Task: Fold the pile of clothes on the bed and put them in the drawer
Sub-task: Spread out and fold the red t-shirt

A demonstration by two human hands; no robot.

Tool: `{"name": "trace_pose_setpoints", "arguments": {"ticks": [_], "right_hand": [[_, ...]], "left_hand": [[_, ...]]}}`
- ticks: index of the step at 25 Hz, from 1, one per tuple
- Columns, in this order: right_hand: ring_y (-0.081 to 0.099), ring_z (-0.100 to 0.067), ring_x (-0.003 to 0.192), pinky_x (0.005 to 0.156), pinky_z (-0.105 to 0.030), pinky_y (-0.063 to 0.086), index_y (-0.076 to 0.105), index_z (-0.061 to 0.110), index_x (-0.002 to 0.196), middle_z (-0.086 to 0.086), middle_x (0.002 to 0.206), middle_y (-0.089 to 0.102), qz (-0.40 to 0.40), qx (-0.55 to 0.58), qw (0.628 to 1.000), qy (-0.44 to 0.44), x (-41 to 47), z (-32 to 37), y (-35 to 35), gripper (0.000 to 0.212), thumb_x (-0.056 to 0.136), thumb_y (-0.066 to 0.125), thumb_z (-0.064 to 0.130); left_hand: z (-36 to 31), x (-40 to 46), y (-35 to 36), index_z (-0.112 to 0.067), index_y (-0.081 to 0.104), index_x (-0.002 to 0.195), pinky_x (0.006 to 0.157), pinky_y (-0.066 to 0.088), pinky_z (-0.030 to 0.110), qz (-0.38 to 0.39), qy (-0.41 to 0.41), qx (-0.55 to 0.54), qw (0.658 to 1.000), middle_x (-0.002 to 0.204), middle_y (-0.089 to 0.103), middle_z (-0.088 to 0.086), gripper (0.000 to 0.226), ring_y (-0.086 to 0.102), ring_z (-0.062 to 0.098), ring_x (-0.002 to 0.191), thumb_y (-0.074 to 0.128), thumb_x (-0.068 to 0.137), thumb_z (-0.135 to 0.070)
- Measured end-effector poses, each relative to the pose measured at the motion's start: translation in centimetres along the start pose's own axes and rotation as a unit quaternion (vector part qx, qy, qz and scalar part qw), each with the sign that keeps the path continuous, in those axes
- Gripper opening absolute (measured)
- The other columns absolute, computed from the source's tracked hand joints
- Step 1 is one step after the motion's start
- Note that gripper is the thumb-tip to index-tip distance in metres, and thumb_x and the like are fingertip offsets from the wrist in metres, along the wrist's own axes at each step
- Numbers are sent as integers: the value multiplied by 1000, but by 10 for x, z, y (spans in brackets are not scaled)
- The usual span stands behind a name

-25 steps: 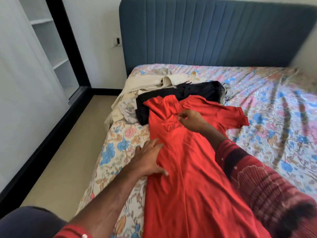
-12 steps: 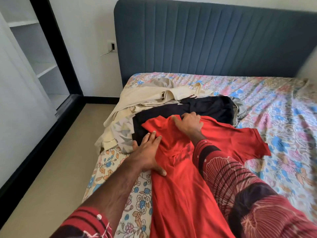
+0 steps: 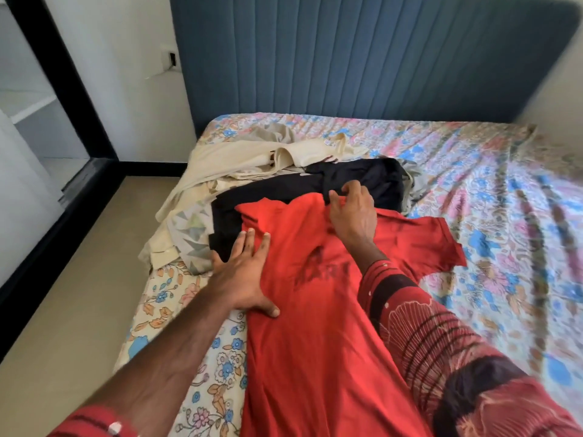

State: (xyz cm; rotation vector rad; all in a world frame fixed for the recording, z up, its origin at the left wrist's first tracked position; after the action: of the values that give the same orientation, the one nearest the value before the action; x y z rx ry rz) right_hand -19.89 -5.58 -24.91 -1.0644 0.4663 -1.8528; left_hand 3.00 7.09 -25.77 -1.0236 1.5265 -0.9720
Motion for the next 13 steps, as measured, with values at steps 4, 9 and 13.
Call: {"name": "trace_pose_setpoints", "arguments": {"ticks": [4, 9, 13], "right_hand": [[56, -40, 119, 96, -51, 45, 54, 13, 126, -16, 126, 59, -76, -59, 982, 163, -22, -107, -81, 45, 91, 63, 41], [63, -42, 119, 96, -48, 54, 47, -1, 137, -26, 130, 59, 104, -37, 932, 344, -31, -211, -131, 97, 71, 79, 64], [60, -18, 41, 42, -29, 51, 68, 2, 103, -6, 57, 65, 184, 110, 918, 334, -22, -227, -143, 46, 84, 82, 41]], "left_hand": [[-61, -18, 12, -35, 14, 160, 115, 17, 67, -88, 85, 46, 991, 171, 9, -4, 106, -5, 15, 157, 80, 78, -47], [-187, -44, 48, -31, 60, 127, 100, 37, 42, -168, 172, -32, 970, 123, 66, -9, 39, 52, 16, 126, 65, 91, -46], [-254, -61, 67, -17, 64, 93, 76, 49, 37, -139, 140, -111, 974, 99, 70, 3, 34, 68, 28, 100, 61, 94, -51]]}}
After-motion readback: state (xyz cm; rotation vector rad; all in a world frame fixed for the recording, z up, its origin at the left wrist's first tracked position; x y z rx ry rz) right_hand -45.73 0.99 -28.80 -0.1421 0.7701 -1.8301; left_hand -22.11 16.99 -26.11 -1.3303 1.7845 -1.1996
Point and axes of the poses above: each hand's wrist, its own x-axis towards the middle knuckle, its own y-axis out of the palm, z = x × y, the point moved 2 cm from there along x, towards the middle knuckle
